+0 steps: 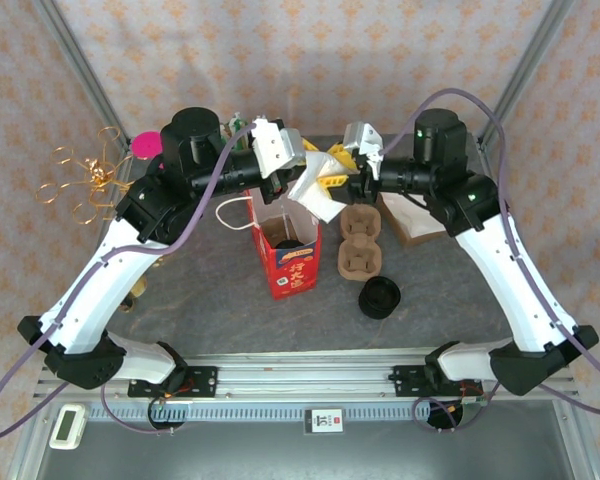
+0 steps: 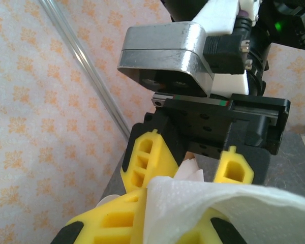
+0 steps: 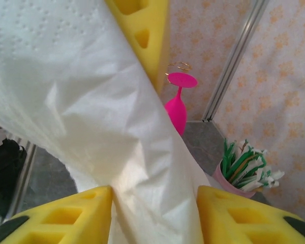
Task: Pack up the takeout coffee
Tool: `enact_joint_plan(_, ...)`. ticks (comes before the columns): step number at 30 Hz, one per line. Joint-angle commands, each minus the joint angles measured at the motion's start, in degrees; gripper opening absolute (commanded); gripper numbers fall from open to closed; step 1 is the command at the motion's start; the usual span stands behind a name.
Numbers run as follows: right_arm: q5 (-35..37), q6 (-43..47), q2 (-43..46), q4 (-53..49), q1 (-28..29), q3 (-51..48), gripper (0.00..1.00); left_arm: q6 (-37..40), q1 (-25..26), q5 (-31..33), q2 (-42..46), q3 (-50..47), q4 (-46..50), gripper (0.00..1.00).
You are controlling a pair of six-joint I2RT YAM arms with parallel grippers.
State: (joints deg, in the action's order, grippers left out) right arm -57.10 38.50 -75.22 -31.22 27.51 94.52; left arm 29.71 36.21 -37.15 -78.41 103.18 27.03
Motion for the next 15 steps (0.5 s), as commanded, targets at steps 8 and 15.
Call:
enact_joint_plan(8, 1.80, -7.93, -0.39, 4.33, 0.81, -0.33, 0.00, -1.72, -0.43, 2.19, 0.46, 1.48, 0.14, 0.14)
enact_joint_plan(15, 14.03, -25.10, 3.26, 14.18, 2.71, -6.86, 0.00, -10.34, -0.48, 21.43, 7.65, -3.24, -5.21, 0.71)
